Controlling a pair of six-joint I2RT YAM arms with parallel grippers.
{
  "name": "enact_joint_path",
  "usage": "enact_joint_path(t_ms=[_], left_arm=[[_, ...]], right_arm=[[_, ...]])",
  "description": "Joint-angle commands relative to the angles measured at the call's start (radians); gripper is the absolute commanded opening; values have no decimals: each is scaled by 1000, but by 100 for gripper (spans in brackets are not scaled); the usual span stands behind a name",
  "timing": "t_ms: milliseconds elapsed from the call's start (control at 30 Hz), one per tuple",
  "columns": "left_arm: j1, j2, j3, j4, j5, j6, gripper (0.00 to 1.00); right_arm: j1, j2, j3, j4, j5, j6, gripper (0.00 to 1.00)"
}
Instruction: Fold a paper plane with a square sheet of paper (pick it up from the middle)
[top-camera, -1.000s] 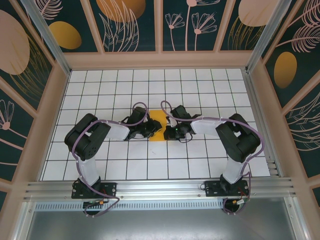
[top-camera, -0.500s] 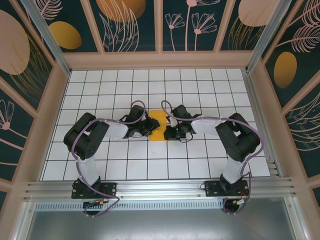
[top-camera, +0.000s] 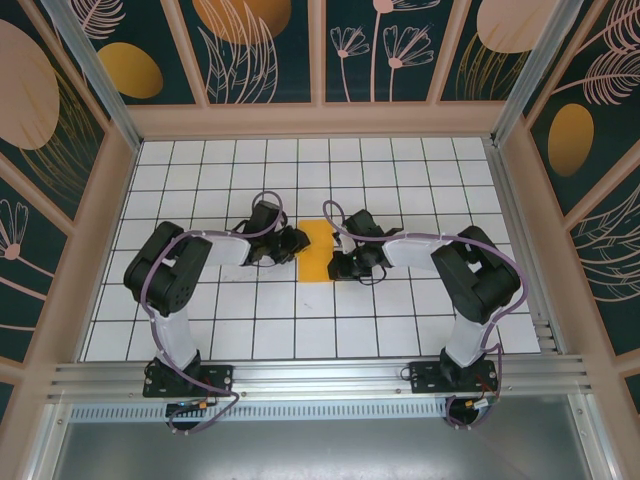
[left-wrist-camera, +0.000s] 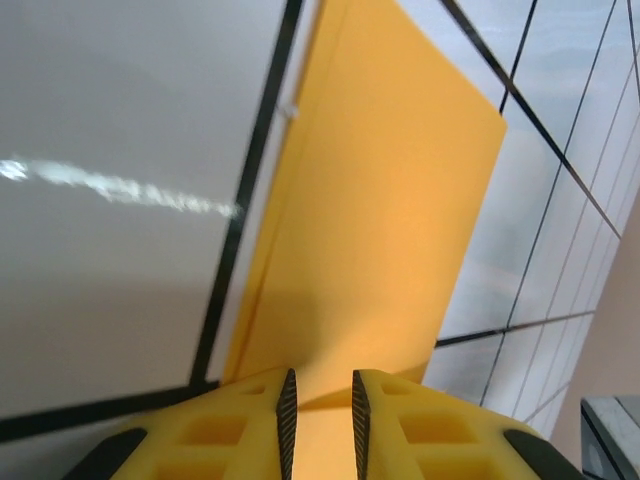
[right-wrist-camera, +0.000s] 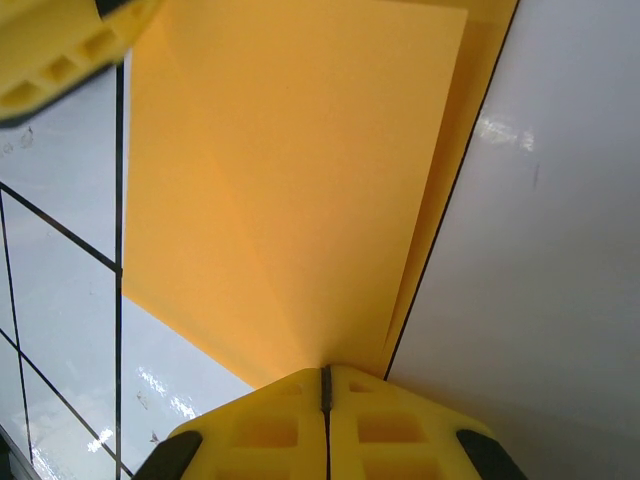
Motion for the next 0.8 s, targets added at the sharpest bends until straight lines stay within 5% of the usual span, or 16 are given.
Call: enact_joint_path(t_ms=[0,467,767], left_arm=[[29,39,48,-118,-109,90,26],[-3,-117,65,-182,-75,161,27],[-83,-44,65,-132,-33,140,21]], right_arm=[[-16,44,-50,-138,76,-13,6],[-16,39,-49,-131,76,-2,6],[-17,42,-47,-125,74,2,6]])
